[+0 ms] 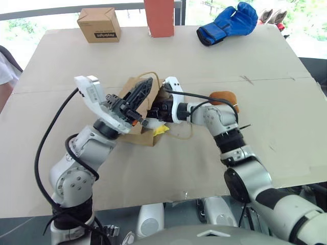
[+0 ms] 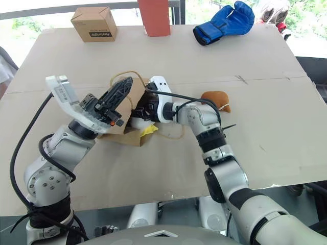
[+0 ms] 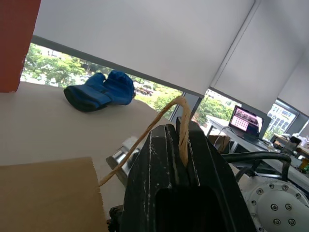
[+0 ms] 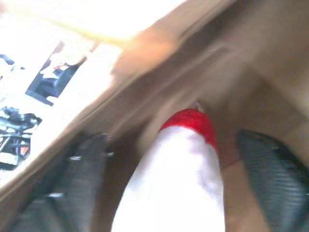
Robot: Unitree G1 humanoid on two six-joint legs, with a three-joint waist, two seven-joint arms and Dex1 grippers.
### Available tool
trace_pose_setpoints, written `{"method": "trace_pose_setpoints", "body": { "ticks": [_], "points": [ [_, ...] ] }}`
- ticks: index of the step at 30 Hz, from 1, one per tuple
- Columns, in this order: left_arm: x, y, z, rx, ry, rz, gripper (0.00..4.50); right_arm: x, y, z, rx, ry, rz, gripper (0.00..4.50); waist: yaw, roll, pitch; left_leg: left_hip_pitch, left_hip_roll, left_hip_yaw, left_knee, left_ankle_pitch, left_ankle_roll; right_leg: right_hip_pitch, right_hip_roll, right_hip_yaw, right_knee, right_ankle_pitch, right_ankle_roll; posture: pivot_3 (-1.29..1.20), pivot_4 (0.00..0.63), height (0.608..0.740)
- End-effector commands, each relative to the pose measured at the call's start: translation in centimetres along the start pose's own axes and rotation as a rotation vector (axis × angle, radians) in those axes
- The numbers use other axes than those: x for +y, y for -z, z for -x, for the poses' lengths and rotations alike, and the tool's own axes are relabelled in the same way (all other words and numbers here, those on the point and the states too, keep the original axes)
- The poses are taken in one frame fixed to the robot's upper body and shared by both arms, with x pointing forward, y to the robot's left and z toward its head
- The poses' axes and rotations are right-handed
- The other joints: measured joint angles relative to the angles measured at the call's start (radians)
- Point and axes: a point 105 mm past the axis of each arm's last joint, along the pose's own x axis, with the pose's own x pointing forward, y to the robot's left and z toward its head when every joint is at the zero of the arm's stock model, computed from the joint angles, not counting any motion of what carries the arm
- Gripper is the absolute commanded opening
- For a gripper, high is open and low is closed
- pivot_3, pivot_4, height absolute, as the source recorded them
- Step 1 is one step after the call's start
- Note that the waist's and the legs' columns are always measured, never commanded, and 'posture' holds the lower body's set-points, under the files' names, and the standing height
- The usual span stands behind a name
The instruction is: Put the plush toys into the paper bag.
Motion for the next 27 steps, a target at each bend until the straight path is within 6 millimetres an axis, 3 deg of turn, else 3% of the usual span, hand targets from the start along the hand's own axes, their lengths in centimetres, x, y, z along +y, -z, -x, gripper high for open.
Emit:
{"method": "trace_pose_setpoints", "body": {
  "ticks": [1,5,10,12,13,14,15,18,21,27],
  "points": [
    [0.7,-1.6,0.7,-0.058,-0.037,-0.001,0.0,1.2,-1.5,3.0,-0.035,-0.029,0.123,4.47,0.004,0.0,0.0,0.0,0.0,0.0,0.001,0.0,0.0,0.0,0.0,0.0,0.0,0.0,0.0,0.0,0.15,0.74],
    [1.3,-2.0,0.8,-0.066,-0.055,-0.005,0.0,1.3,-1.4,6.5,-0.012,-0.002,0.227,4.47,0.005,0.0,0.0,0.0,0.0,0.0,0.001,0.0,0.0,0.0,0.0,-0.001,0.0,0.0,0.0,0.0,0.15,0.74],
    [1.3,-2.0,0.5,-0.067,-0.043,-0.001,0.0,1.1,0.7,6.7,0.063,0.039,0.33,4.47,-0.005,0.0,0.0,0.001,0.0,0.0,0.001,0.0,0.0,0.0,0.0,0.0,0.0,0.0,0.0,0.0,0.15,0.74],
    [1.1,-1.9,0.2,-0.063,-0.03,0.0,0.0,0.7,1.3,5.6,0.074,0.064,0.389,3.97,-0.005,0.0,0.0,0.001,0.001,0.0,0.0,0.0,0.0,0.0,0.001,0.0,0.0,0.0,0.0,0.0,0.15,0.74],
    [1.0,-1.9,0.1,-0.062,-0.025,0.001,0.0,0.6,1.5,5.0,0.083,0.066,0.427,3.37,-0.005,0.0,0.0,0.001,0.001,0.0,0.0,0.0,0.0,0.0,0.001,0.0,0.0,0.0,0.0,0.0,0.15,0.74],
    [0.9,-1.9,0.1,-0.061,-0.022,0.002,0.0,0.5,1.8,4.5,0.089,0.066,0.448,3.25,-0.004,0.0,0.0,0.001,0.001,0.0,0.0,0.0,0.0,0.0,0.001,0.0,0.0,0.0,0.0,0.0,0.15,0.74],
    [0.9,-1.9,0.0,-0.06,-0.02,0.003,0.0,0.5,1.9,4.0,0.091,0.063,0.456,2.64,-0.003,0.0,0.0,0.001,0.001,0.0,0.0,0.0,0.0,0.0,0.001,0.001,0.0,0.0,0.0,0.0,0.15,0.74],
    [0.8,-1.8,0.0,-0.056,-0.016,0.006,0.0,0.4,1.9,2.3,0.08,0.059,0.531,1.39,-0.001,-0.001,0.0,0.0,0.0,0.0,0.001,0.0,0.0,0.0,0.001,0.001,0.0,0.0,0.0,0.0,0.15,0.74],
    [0.4,-1.6,-0.1,-0.053,-0.01,0.021,0.0,1.6,1.0,1.0,-0.001,-0.01,0.556,0.02,0.001,-0.001,0.0,0.0,0.0,0.0,0.001,0.0,0.0,0.0,0.001,0.0,0.0,0.0,0.0,0.0,0.15,0.74],
    [-0.1,-1.5,0.1,-0.067,-0.015,0.065,0.0,3.1,0.8,0.3,-0.077,-0.129,0.556,0.02,0.001,-0.001,0.0,0.0,0.0,0.0,0.001,0.0,0.0,0.0,0.001,0.0,0.0,0.0,0.0,0.0,0.15,0.74]
  ]
}}
